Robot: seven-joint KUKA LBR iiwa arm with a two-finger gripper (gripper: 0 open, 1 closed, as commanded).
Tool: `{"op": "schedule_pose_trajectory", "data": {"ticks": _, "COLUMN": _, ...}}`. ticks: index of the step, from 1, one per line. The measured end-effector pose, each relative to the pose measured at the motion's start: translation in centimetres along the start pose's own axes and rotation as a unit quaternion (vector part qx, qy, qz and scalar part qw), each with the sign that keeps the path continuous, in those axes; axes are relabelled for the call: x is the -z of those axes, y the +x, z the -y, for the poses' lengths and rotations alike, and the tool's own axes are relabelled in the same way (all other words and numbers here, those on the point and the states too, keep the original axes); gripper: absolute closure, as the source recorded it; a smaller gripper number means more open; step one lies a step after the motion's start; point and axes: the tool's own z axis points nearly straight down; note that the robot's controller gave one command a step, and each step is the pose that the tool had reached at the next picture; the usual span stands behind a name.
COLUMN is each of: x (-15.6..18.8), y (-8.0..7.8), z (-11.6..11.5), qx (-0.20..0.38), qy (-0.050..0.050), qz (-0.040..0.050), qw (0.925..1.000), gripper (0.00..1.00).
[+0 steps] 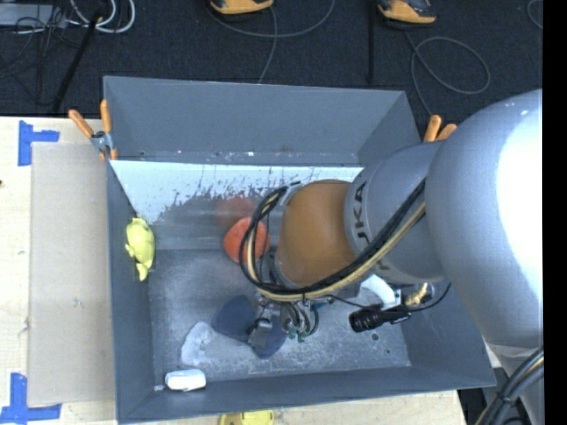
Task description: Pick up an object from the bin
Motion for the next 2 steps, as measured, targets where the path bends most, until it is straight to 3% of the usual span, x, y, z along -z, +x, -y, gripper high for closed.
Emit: {"op": "schedule_pose_trajectory", "data": {"ticks": 2, "x": 2.8, "y": 0.3, "z": 0.1, "qx": 0.0, "qy": 0.001, "qz": -0.0021, "qw": 1.0, "gripper": 1.0}}
